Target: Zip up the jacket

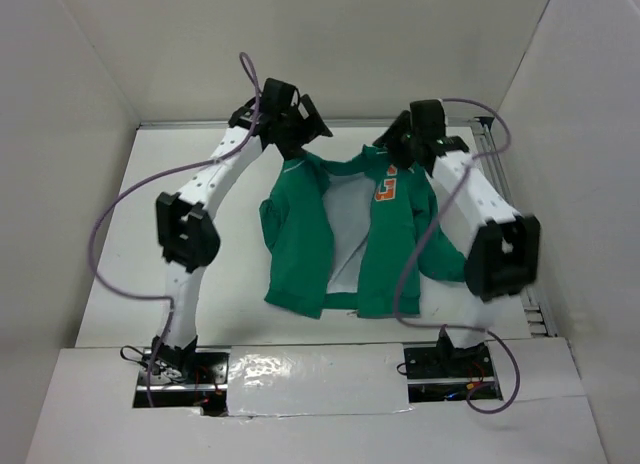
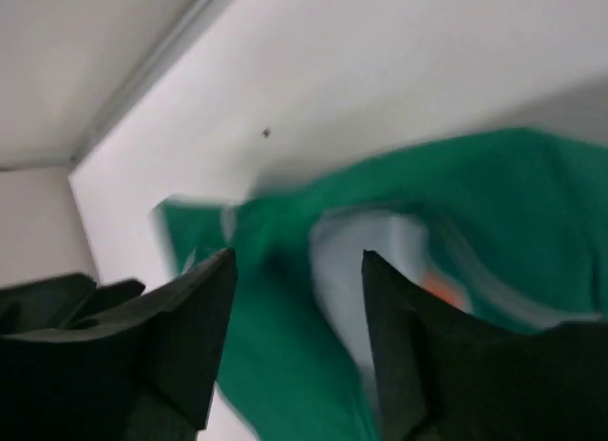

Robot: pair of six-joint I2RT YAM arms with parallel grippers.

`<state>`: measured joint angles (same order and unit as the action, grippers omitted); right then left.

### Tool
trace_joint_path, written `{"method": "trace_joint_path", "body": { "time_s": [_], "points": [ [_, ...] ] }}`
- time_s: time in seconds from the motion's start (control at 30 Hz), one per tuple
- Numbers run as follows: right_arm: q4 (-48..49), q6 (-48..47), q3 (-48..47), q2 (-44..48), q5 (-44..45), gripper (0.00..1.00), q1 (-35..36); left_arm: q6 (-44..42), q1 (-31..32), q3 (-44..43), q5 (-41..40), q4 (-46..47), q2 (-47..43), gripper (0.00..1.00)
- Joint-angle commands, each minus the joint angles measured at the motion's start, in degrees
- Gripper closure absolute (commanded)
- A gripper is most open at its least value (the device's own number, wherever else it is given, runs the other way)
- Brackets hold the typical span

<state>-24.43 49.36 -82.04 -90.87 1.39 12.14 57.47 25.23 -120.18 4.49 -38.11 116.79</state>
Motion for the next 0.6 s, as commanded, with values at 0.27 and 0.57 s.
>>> {"method": "trace_joint_path", "body": {
  "time_s": [0.27,0.57],
  "points": [
    [0.26,-12.19,3.34,0.85,-9.75,0.0,4.46,-6.23,-4.23,17.93,8.62,6.64,-9.89,0.01],
    [-1.07,-7.8,33.56,22.11,-5.34,0.0,13.61,-14.31,3.05,45.81,8.07,6.54,-29.07,0.01]
  ]
}}
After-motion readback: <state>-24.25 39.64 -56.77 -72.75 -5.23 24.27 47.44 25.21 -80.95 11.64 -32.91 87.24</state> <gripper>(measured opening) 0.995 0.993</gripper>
